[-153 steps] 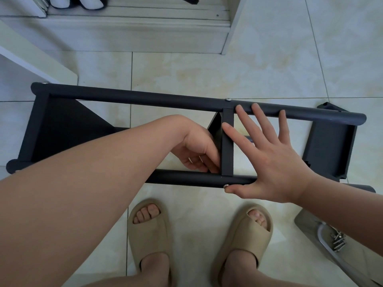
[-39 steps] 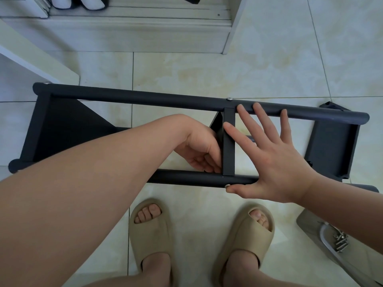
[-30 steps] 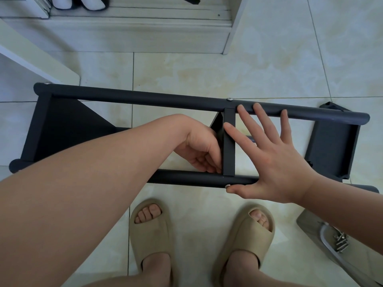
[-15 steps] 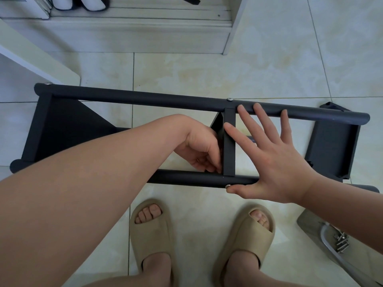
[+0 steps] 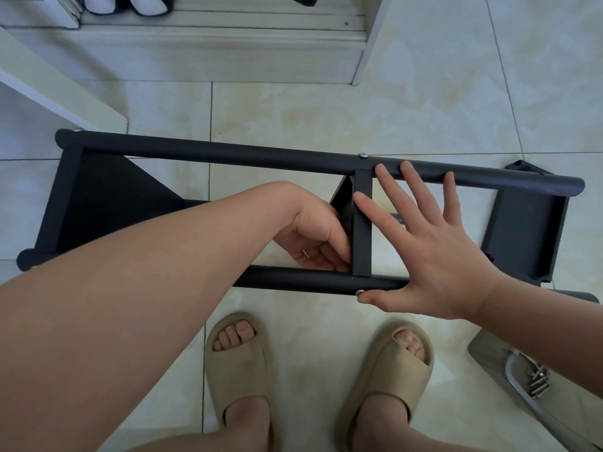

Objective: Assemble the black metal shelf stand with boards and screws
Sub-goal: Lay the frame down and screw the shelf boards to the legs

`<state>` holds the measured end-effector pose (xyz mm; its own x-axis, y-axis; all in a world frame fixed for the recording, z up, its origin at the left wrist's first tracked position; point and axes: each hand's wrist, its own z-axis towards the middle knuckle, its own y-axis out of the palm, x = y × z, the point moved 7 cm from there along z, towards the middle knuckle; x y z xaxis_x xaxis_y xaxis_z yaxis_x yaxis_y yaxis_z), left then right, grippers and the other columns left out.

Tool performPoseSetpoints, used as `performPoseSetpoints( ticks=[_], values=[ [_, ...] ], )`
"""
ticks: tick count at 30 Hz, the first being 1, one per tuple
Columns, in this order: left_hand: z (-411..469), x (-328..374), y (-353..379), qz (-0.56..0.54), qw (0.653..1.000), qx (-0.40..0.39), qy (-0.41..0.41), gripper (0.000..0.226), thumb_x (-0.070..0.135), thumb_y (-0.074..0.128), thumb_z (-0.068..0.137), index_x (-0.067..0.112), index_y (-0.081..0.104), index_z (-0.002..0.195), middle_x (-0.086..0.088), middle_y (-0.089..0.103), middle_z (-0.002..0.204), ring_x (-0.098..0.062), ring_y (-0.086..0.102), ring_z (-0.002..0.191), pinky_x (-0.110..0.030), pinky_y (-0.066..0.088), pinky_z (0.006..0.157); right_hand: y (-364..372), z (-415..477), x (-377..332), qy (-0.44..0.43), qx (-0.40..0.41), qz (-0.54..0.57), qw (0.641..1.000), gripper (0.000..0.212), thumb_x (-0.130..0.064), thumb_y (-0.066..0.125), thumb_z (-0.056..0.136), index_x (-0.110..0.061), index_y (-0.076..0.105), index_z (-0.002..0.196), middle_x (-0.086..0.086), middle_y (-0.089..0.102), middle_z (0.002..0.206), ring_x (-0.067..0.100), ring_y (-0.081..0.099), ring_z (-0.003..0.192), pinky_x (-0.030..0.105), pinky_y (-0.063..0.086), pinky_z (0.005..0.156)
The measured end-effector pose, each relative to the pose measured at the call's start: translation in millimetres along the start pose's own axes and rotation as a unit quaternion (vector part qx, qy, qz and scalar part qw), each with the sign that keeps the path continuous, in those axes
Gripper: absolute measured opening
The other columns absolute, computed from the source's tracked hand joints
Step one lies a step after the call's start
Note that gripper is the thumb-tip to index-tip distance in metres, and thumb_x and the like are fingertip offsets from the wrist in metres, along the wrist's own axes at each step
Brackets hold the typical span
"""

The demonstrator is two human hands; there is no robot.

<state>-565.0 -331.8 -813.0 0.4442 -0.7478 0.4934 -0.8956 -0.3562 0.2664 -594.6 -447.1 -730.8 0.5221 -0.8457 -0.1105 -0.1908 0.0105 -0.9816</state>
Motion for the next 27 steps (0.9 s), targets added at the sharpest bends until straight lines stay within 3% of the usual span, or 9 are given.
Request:
performPoseSetpoints(
  ticks=[3, 14, 27],
  values=[
    [1.9, 1.1, -2.8, -0.003, 1.000, 0.013, -0.009, 0.008, 0.011, 0.064, 0.093, 0.016, 0.069, 0.090, 0.004, 0.069, 0.075, -0.006, 0.061, 0.061, -0.018, 0.048, 0.060, -0.4, 0.1, -0.1, 0.000, 0.001, 0.001, 1.000, 0.114, -0.089, 0.044, 0.072, -0.019, 0.024, 0.160, 0.014, 0.009, 0.168, 0.040, 0.001, 0.155, 0.077, 0.004, 0.113],
    [1.6, 4.2, 0.2, -0.038, 0.999, 0.014, 0.005, 0.011, 0.000, 0.063, 0.091, 0.008, 0.068, 0.096, -0.004, 0.065, 0.083, -0.014, 0.058, 0.075, -0.027, 0.046, 0.083, -0.1, 0.0, -0.8, 0.002, -0.003, 0.003, 1.000, 0.114, -0.089, 0.045, 0.072, -0.020, 0.023, 0.160, 0.014, 0.009, 0.168, 0.040, 0.001, 0.155, 0.077, 0.004, 0.113],
    [-1.7, 7.8, 4.8, -0.062, 0.997, 0.004, 0.054, 0.020, -0.009, 0.057, 0.091, 0.007, 0.069, 0.092, -0.010, 0.067, 0.091, -0.017, 0.064, 0.076, -0.027, 0.054, 0.080, -0.2, 0.2, -1.1, 0.000, -0.007, 0.003, 1.000, 0.113, -0.089, 0.044, 0.072, -0.020, 0.022, 0.160, 0.013, 0.008, 0.168, 0.040, 0.000, 0.155, 0.077, 0.002, 0.113]
  ],
)
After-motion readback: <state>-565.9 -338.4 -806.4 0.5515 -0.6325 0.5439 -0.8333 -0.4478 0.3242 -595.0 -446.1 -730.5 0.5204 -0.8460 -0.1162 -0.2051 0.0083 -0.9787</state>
